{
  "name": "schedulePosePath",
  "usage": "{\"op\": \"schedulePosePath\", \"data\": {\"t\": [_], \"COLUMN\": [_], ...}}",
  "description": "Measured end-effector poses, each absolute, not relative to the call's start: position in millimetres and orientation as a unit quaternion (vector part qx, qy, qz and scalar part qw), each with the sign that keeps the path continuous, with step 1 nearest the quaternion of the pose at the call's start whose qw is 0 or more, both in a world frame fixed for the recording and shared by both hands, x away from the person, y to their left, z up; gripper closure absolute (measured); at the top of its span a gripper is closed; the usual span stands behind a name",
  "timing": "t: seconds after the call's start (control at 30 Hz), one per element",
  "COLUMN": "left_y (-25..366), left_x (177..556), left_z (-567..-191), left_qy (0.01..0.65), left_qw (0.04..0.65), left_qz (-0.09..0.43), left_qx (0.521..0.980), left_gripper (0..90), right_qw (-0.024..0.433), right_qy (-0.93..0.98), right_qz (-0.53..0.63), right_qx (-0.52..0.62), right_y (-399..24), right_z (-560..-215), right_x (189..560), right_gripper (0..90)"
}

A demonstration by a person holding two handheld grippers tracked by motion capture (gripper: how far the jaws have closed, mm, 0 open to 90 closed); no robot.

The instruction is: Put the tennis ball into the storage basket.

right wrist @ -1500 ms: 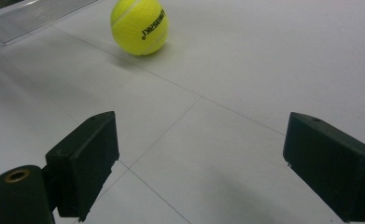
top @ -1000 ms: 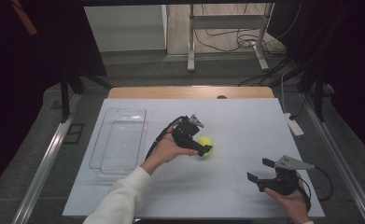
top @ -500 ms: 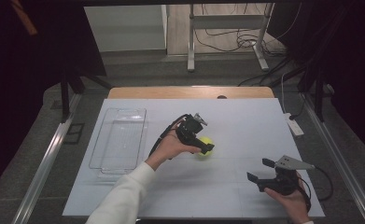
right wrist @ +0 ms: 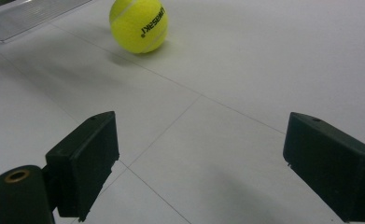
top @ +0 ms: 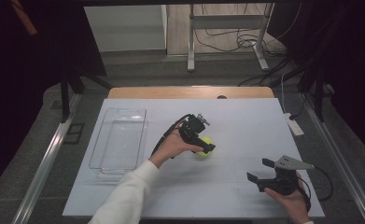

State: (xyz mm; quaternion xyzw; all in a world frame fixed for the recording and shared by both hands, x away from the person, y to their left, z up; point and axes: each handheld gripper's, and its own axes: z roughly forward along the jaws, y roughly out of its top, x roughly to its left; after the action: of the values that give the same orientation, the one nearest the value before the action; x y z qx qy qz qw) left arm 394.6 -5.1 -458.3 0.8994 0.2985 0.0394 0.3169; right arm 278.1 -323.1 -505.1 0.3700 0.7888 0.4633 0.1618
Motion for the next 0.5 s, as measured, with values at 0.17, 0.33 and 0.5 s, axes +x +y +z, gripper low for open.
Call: {"op": "schedulePosePath", "data": {"t": [0.17,0.33,0.5], "left_y": [-6.4,-9.1,-10.5], "left_x": [398.8,400.4,402.3], "left_z": [-464.5,-468.9,-472.2], "left_qy": [0.301,0.301,0.304], "left_qw": [0.310,0.303,0.299], "left_qz": [0.035,0.033,0.032], "left_qx": [0.901,0.904,0.904], "left_gripper": [7.5,7.4,7.4], "right_qw": [0.162,0.162,0.162], "right_qy": [0.789,0.789,0.790], "right_qz": [0.463,0.462,0.462], "right_qx": [0.370,0.370,0.371], "right_y": [-323.0,-323.0,-323.1], "right_z": [-505.1,-505.3,-505.4], "right_x": [278.0,278.2,278.1], "right_gripper": [10.7,10.7,10.8]}}
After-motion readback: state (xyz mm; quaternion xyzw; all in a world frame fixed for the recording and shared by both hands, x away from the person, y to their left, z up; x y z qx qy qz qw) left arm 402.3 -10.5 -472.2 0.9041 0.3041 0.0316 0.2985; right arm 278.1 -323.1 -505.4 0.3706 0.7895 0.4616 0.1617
